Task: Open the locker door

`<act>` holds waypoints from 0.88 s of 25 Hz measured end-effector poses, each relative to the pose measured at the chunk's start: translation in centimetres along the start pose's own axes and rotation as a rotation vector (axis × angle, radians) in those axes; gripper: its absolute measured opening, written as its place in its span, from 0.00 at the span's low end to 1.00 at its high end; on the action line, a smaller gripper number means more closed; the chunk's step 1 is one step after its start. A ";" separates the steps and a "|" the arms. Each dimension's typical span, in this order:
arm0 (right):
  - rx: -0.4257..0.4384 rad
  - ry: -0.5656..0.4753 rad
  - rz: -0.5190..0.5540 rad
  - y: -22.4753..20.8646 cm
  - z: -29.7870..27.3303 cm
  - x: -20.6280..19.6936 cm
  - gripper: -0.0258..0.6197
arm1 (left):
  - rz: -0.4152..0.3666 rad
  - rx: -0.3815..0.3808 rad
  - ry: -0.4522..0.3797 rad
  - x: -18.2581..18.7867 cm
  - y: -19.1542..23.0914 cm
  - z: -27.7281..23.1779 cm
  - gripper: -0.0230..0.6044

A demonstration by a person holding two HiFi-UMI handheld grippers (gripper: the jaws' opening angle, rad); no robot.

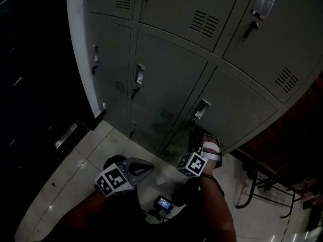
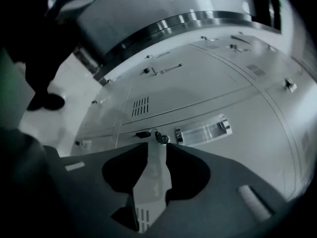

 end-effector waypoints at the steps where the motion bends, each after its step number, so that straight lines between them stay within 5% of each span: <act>1: 0.009 0.024 0.071 0.1 -0.6 0.0 0.23 | 0.003 -0.001 0.004 0.0 0.0 0.0 0.05; 5: 0.006 0.072 0.226 0.3 -2.4 0.5 0.20 | 0.006 -0.006 0.000 0.2 -0.2 0.2 0.05; 8: -0.023 0.064 0.211 0.3 -2.2 0.9 0.09 | 0.005 -0.015 -0.007 0.4 -0.2 0.2 0.05; 22: -0.086 -0.099 0.143 4.7 11.7 0.5 0.09 | -0.003 -0.001 0.013 -0.2 0.1 0.2 0.05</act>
Point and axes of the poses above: the fingertips, and each gripper's own axes: z backward along the fingers, y to its left, x out of its top, the point moved 5 cm from there along z, backward along the fingers, and after that the axes turned 12 degrees about z, right-handed, at the moved point
